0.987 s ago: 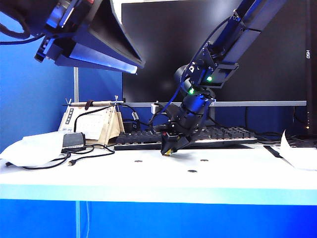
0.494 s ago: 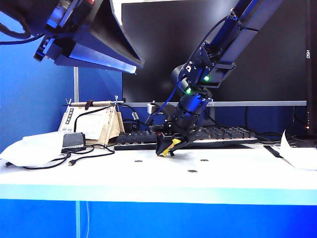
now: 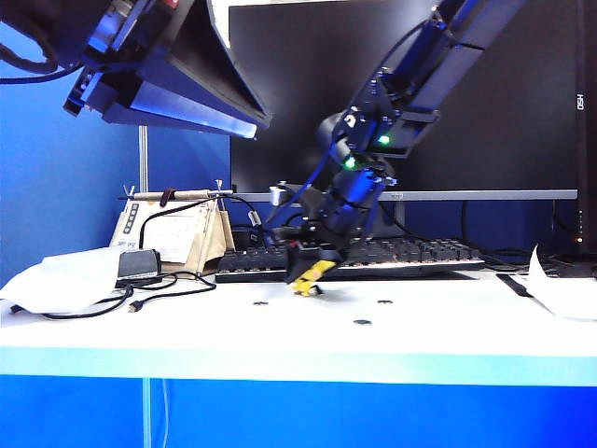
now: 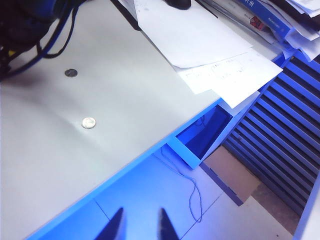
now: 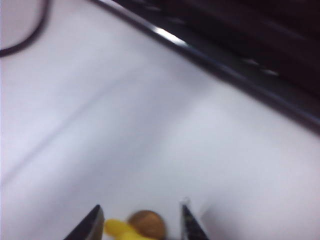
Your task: Pick up the doll and place it on the similarly colored coin.
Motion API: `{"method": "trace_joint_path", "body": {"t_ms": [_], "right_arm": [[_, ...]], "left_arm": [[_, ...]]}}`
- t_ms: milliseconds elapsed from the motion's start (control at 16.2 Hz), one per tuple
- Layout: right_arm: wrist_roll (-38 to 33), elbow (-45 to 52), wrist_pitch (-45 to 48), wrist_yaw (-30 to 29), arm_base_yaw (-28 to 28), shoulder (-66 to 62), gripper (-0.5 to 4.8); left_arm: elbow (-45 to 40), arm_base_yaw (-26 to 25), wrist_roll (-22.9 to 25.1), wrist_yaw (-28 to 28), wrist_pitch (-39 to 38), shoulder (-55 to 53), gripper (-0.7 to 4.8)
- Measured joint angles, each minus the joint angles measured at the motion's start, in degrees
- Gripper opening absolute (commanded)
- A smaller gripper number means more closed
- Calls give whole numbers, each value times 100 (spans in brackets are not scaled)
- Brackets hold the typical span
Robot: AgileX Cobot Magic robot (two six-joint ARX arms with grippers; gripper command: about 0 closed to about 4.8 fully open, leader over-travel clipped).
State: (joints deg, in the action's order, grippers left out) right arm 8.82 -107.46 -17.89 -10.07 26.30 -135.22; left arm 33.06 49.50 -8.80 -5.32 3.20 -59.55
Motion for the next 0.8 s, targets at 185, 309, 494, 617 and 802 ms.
{"method": "trace_joint_path", "body": {"t_ms": [185,309,494,617,802], "right_arm": [[-11,0,2,-24,72,2,203],[-15,0,4,-22,77,0,203],[-13,-2,46,0,77,9,234],[-11,-286,-7,146,77,15,234],[-7,-361,42,181,79,76,234]], "left_arm": [[0,0,0,0,0,0,89],[0,0,0,0,0,0,89],[0,0,0,0,0,0,89],[0,0,0,2,-2,0,89],[0,7,0,0,0,0,89]]}}
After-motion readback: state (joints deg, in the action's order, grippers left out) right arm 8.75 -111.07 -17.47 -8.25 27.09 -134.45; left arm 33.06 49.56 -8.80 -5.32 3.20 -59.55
